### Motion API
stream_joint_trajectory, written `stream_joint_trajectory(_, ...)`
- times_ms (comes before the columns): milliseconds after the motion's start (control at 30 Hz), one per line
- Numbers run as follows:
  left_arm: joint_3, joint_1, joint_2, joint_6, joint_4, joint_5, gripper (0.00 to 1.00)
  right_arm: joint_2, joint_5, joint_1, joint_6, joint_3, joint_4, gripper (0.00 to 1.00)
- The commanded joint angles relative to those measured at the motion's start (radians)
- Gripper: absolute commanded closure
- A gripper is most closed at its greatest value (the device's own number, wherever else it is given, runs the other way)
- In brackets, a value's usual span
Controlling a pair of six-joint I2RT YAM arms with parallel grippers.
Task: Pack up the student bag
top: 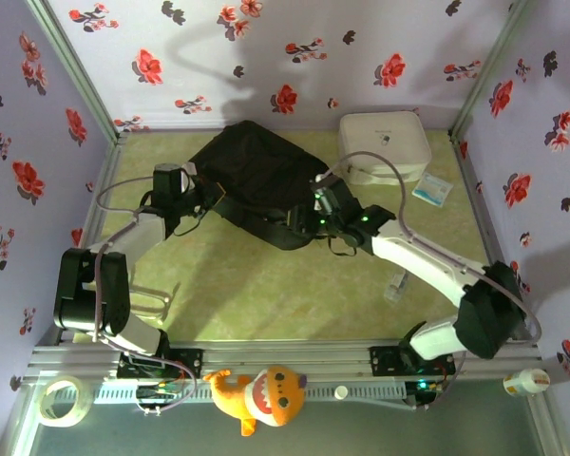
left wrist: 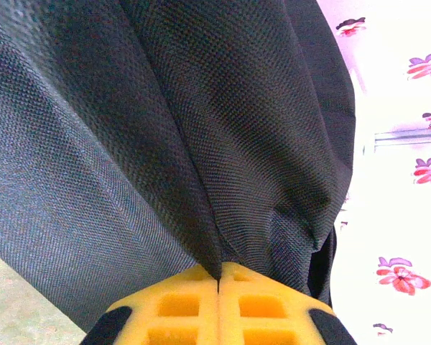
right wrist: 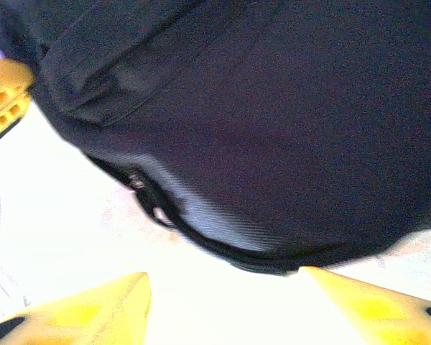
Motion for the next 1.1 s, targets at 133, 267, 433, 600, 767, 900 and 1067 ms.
stream_joint_trajectory(133, 0.013, -0.01, -0.04, 0.04, 0.015, 0.037, 1.0, 0.147, -0.104, 0.049, -0.013, 0.098, 0.098, 0.49)
stream_joint_trajectory(267, 0.019, -0.012, -0.037, 0.045, 0.006, 0.049, 1.0, 0.178, -0.066, 0.048, -0.03, 0.123, 0.081, 0.5)
stream_joint_trajectory(433, 0.023, -0.012, -0.036, 0.044, 0.005, 0.057, 1.0, 0.208, -0.02, 0.048, -0.063, 0.154, 0.049, 0.5)
stream_joint_trajectory(600, 0.033, -0.015, -0.035, 0.051, 0.003, 0.069, 1.0, 0.235, -0.041, 0.048, -0.077, 0.151, 0.059, 0.49)
stream_joint_trajectory(767, 0.048, -0.017, -0.033, 0.058, -0.012, 0.076, 1.0, 0.246, -0.098, 0.05, -0.086, 0.149, 0.068, 0.5)
stream_joint_trajectory(900, 0.053, -0.018, -0.035, 0.056, -0.013, 0.079, 1.0, 0.26, -0.111, 0.052, -0.094, 0.155, 0.047, 0.52)
stream_joint_trajectory(1067, 0.062, -0.019, -0.04, 0.057, -0.022, 0.081, 1.0, 0.265, -0.097, 0.058, -0.123, 0.169, -0.01, 0.56)
